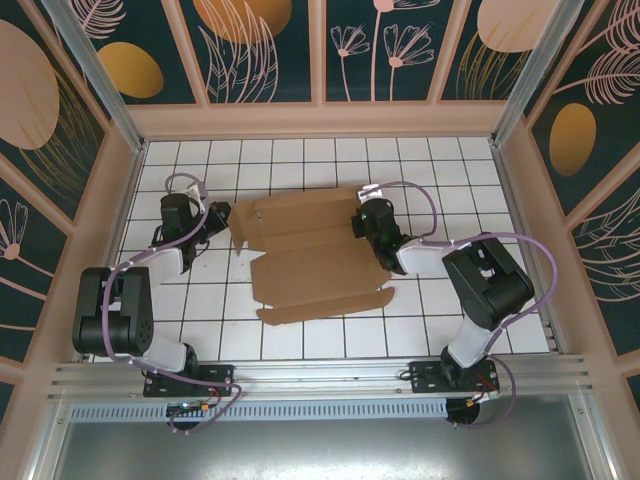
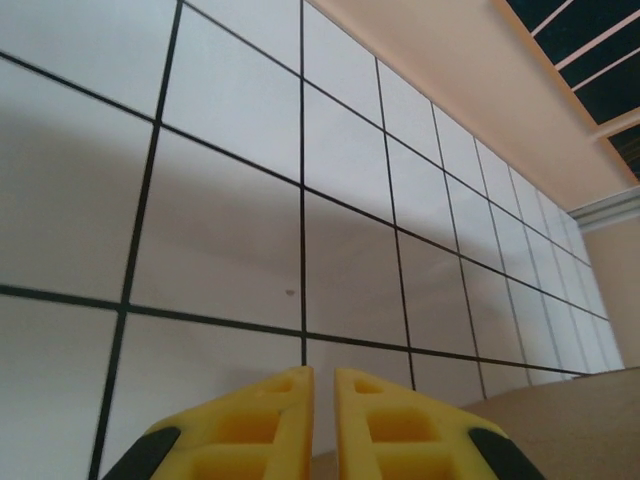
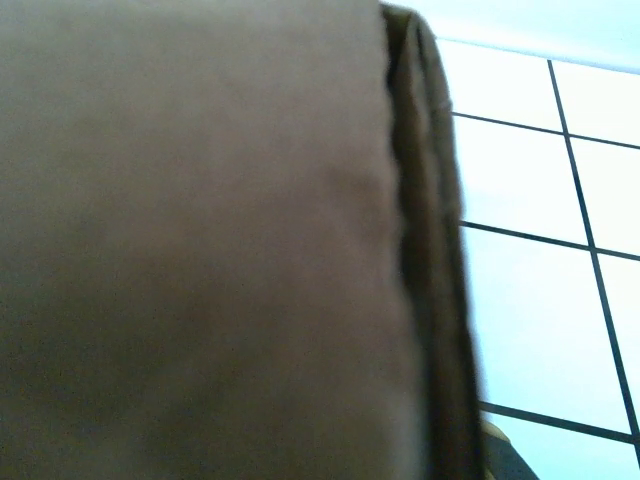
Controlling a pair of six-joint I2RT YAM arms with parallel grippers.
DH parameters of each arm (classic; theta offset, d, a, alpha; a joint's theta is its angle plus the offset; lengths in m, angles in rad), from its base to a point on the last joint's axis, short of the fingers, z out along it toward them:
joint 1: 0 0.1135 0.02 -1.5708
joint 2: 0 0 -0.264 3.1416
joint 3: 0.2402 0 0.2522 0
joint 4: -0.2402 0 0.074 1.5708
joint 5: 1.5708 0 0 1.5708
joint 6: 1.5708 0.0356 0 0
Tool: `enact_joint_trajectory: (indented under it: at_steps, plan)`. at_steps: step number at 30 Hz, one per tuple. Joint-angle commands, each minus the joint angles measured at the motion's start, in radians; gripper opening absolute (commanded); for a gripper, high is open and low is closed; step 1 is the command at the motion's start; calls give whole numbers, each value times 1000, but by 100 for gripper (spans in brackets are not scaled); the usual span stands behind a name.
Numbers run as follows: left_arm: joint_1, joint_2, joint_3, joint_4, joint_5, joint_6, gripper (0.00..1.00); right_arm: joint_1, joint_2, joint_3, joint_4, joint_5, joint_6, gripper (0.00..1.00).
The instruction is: Fold the paper box
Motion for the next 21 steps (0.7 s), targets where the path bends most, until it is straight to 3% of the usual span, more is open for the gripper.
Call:
enact_joint_trajectory:
  at_steps: [1,11,21]
  plan:
    - [-18,-40,-42,73,76,-76,14,-5,29,32,-32,-3,27,0]
    - [-99,-53,-112,227,72,-243,14,-7,32,36,-43,36,71,0]
    - [-165,-30,-139,299,-34,-290,20,23,48,23,-19,87,89,0]
